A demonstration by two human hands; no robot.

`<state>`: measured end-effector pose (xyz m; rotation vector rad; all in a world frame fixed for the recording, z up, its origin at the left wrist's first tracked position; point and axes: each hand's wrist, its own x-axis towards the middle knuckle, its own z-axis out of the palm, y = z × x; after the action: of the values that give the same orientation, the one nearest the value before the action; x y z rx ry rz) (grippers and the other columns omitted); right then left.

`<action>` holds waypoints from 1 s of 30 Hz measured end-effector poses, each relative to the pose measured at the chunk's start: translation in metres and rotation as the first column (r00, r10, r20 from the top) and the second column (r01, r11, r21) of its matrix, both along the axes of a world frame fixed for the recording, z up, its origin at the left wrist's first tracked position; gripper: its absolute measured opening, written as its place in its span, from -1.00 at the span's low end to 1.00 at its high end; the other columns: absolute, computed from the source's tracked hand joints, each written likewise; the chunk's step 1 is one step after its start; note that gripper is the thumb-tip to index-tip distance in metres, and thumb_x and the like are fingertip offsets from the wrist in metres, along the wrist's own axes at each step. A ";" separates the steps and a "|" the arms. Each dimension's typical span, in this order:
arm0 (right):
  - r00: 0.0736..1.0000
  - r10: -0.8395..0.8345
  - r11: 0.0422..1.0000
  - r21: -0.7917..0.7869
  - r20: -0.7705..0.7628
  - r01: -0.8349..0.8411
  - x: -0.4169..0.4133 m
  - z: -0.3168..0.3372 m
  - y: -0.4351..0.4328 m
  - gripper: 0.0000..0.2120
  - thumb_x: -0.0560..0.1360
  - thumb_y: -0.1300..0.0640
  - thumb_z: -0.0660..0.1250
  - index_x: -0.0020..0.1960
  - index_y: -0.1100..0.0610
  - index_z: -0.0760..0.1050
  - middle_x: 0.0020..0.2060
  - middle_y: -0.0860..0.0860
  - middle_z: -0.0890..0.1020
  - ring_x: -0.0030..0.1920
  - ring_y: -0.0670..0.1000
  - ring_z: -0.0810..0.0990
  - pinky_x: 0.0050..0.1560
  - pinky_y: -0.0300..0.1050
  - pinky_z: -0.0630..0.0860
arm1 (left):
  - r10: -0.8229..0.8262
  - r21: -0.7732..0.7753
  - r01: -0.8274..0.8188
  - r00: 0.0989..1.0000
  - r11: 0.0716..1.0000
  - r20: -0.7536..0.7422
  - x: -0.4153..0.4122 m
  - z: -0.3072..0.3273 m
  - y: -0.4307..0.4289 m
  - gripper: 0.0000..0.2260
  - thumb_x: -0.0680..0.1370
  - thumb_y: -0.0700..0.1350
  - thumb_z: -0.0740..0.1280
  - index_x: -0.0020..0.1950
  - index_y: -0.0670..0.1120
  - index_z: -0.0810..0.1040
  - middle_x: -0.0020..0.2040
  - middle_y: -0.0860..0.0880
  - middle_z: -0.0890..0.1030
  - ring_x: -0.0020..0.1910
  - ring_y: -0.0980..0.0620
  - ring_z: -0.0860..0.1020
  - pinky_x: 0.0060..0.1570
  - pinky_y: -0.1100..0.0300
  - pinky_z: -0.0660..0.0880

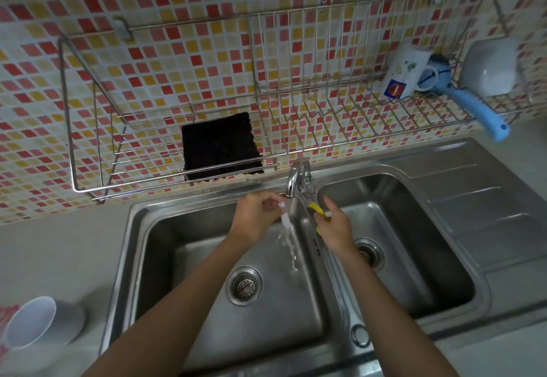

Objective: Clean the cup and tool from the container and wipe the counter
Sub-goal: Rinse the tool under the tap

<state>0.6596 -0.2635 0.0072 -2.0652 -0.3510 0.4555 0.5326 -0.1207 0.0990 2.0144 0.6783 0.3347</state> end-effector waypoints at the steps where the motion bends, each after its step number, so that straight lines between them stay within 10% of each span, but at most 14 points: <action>1: 1.000 -0.004 1.000 0.004 -0.003 0.004 -0.001 -0.002 -0.002 -0.48 0.55 0.15 0.31 0.48 0.12 0.28 0.33 0.12 0.50 0.23 0.12 0.53 0.22 -0.09 0.44 | 0.003 -0.004 -0.003 1.000 1.000 0.016 -0.001 0.000 0.000 -0.88 0.46 -0.27 0.49 -0.03 -0.17 0.69 -0.13 0.00 0.68 -0.22 0.25 0.59 -0.17 0.55 0.45; 8: 0.971 -0.026 0.994 0.101 -0.238 0.051 -0.011 -0.006 0.004 -0.61 0.55 0.20 0.26 0.37 0.06 0.43 0.11 0.02 0.60 -0.10 -0.03 0.60 -0.16 -0.20 0.51 | -0.019 -0.010 0.019 1.000 1.000 0.025 0.003 -0.005 -0.007 -0.86 0.46 -0.24 0.50 0.00 -0.17 0.70 -0.06 -0.06 0.71 -0.15 0.21 0.64 -0.13 0.49 0.50; 11: 0.855 -0.036 0.959 0.223 -0.518 0.175 -0.017 -0.005 0.013 -0.73 0.57 0.26 0.21 0.23 0.08 0.49 0.06 0.17 0.59 -0.10 0.13 0.62 -0.15 0.02 0.60 | -0.012 -0.020 0.013 0.999 1.000 0.045 -0.008 -0.007 -0.003 -0.85 0.47 -0.25 0.49 0.03 -0.17 0.70 -0.06 -0.05 0.71 -0.23 0.38 0.59 -0.11 0.52 0.47; 15: 0.705 0.036 0.928 0.285 -0.708 0.239 -0.030 0.004 0.022 -0.75 0.56 0.25 0.16 0.20 0.12 0.49 0.01 0.26 0.58 -0.11 0.19 0.60 -0.35 -0.06 0.59 | 0.061 -0.021 -0.061 0.998 0.998 0.030 -0.035 -0.009 0.017 -0.84 0.47 -0.23 0.49 0.04 -0.13 0.70 -0.05 -0.07 0.72 -0.07 0.08 0.66 0.01 0.42 0.53; 30: 0.885 0.139 0.968 0.250 -0.444 -0.027 -0.052 0.003 0.044 -0.82 0.65 0.10 0.15 0.01 0.18 0.46 -0.34 0.05 0.49 -0.44 -0.06 0.41 -0.46 -0.24 0.39 | 0.324 0.135 -0.311 0.942 0.941 -0.083 -0.144 -0.033 0.064 -0.85 0.48 -0.12 0.49 0.04 -0.09 0.70 -0.14 0.03 0.68 -0.22 0.37 0.53 -0.23 0.64 0.35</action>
<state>0.6072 -0.2195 0.0106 -1.6487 -0.1966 0.8917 0.3889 -0.0567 0.0658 2.0446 1.0782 0.4722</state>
